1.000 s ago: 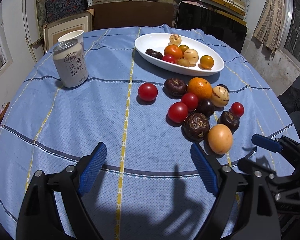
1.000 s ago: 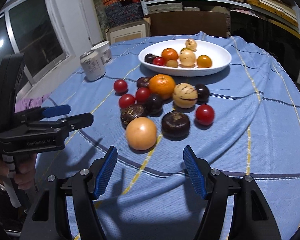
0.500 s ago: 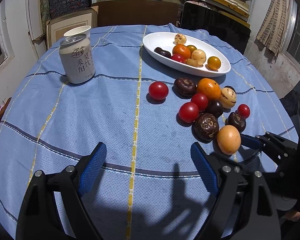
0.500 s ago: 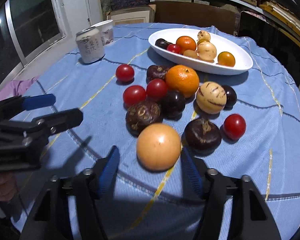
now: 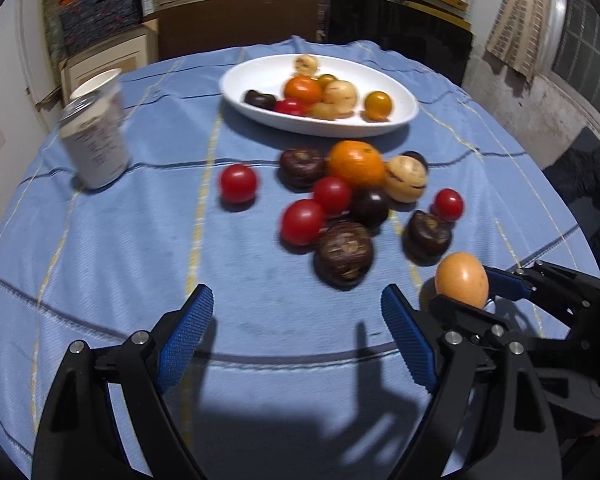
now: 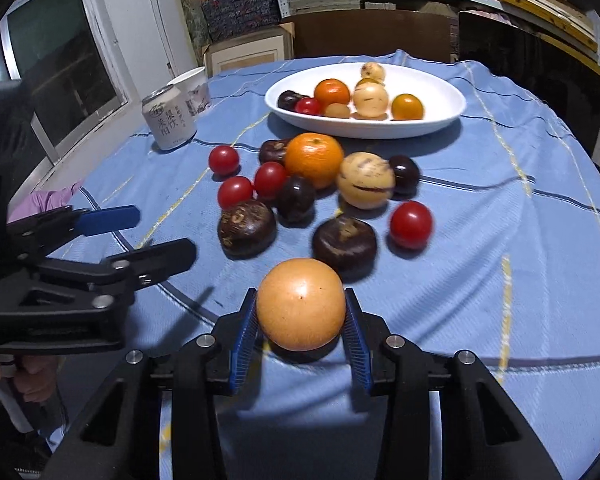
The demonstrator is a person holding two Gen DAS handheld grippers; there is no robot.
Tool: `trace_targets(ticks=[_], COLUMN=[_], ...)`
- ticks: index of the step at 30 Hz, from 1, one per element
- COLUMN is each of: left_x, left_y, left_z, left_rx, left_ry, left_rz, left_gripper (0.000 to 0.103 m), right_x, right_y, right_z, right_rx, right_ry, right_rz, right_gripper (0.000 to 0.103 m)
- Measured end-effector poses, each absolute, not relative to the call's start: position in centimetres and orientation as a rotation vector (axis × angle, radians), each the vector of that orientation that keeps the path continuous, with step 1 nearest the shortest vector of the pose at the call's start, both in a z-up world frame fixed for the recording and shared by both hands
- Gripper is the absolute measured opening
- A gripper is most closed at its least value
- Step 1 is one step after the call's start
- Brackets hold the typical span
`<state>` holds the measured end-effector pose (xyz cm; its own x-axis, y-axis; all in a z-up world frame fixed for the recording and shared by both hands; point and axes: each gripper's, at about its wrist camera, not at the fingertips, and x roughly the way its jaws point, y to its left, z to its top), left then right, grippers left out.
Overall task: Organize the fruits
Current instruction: 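Grasp a large pale orange fruit with the right tool while the left grasps a dark brown fruit, then carry both fruits onto the white plate and open both tools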
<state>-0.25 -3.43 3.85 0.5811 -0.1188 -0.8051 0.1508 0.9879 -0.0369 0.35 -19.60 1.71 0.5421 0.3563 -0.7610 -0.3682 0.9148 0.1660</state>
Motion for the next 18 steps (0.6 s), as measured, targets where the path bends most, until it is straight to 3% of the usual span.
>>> trace_targets(ticks=[3, 5, 9, 12, 18], left_x=[0.5, 1.1, 2.4, 3.0, 2.9], left_y=[-5.1, -6.0, -7.2, -7.6, -7.0], left_z=[3.4, 3.1, 2.2, 1.9, 2.0], left_rx=[0.057, 0.059, 0.047, 0.055, 0.053], left_ry=[0.945, 0.956, 1.001, 0.998, 1.003], left_rz=[-0.173, -0.192, -0.202, -0.181, -0.184], left_gripper=[0.079, 0.063, 0.056, 0.042, 0.042], right_x=[0.0, -0.2, -0.2, -0.1, -0.2], right_y=[-20.9, -21.7, -22.8, -23.2, -23.4], right_z=[1.9, 2.0, 2.0, 2.0, 2.0], right_rx=[-0.004, 0.005, 0.028, 0.035, 0.038], right_ry=[0.892, 0.89, 0.883, 0.881, 0.88], right_rz=[0.42, 0.408, 0.397, 0.399, 0.401], right_gripper=[0.042, 0.042, 0.042, 0.042, 0.042])
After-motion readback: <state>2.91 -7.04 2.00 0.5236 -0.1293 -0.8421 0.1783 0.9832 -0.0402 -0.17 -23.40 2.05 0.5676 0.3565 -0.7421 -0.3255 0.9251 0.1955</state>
